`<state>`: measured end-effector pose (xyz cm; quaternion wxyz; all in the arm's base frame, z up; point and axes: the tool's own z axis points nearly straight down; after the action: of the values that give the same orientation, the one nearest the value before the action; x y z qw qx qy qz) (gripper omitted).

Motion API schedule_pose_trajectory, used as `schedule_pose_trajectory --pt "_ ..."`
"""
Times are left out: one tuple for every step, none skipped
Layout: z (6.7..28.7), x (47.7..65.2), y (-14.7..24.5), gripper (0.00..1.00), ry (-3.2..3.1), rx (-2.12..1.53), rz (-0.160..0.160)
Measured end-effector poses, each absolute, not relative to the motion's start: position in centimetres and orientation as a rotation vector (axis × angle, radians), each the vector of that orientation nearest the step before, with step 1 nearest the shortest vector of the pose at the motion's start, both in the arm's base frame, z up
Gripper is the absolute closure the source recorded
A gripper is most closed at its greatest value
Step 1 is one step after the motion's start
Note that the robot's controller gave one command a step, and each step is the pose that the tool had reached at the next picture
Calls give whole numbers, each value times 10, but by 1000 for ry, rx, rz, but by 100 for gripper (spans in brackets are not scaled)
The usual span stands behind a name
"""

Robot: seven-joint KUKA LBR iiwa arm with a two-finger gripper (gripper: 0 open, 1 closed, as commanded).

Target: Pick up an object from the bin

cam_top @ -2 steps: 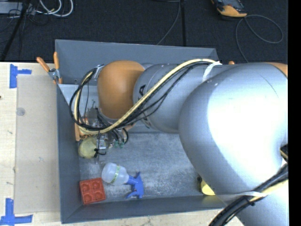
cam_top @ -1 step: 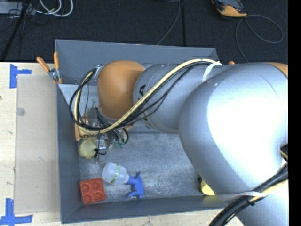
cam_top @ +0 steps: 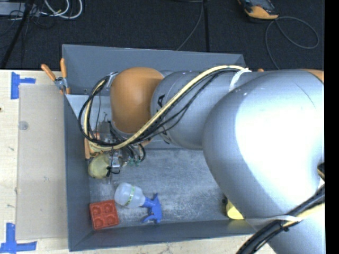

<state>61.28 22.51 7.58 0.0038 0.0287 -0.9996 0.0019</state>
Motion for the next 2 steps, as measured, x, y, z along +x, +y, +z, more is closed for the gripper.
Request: schedule_pose_trajectory --pt "95 611 225 100 -3127 89 7" --pt "117 612 226 100 -3131 90 4"
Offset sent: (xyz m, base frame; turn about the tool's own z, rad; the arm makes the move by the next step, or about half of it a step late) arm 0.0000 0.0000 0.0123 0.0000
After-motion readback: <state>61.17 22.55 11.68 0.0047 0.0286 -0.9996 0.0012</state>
